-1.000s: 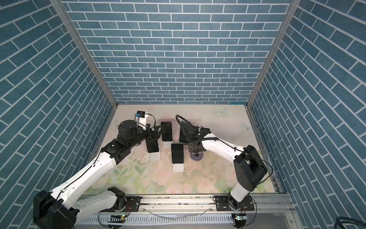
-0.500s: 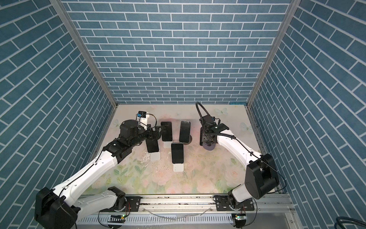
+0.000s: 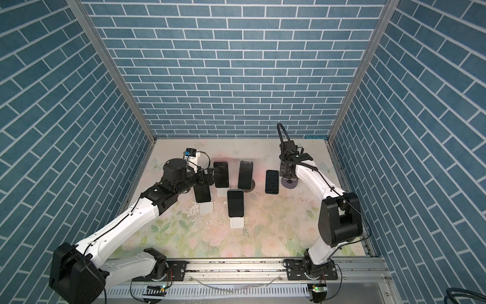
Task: Remove the phone from the phone stand
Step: Place the phone stand at the top-right of the table.
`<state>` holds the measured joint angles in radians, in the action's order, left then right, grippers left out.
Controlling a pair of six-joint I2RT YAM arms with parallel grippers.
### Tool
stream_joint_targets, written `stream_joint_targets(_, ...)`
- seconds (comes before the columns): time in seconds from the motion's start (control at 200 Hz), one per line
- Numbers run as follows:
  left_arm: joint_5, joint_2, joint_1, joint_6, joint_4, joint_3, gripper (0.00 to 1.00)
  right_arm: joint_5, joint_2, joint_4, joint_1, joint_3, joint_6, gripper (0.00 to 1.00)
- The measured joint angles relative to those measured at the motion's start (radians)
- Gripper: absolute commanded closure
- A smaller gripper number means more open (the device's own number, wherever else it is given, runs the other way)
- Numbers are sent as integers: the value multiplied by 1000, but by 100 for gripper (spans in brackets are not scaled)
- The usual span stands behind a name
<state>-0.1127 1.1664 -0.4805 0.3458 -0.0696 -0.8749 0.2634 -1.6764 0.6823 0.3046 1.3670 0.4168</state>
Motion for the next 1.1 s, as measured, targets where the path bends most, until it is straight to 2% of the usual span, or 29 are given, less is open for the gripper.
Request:
stream_joint_targets(0.285, 5, 24, 0, 0, -2, -18, 0, -64, -214, -48, -65, 238, -32, 67)
stream_joint_targets(0.47, 5, 26, -1, -2, -2, -29, 0, -86, -308, -57, -77, 340, -51, 66)
stream_joint_targets(1.1, 7, 41, -3, -7, -18, -54, 0, -95, -500, -35, -93, 489, -88, 62)
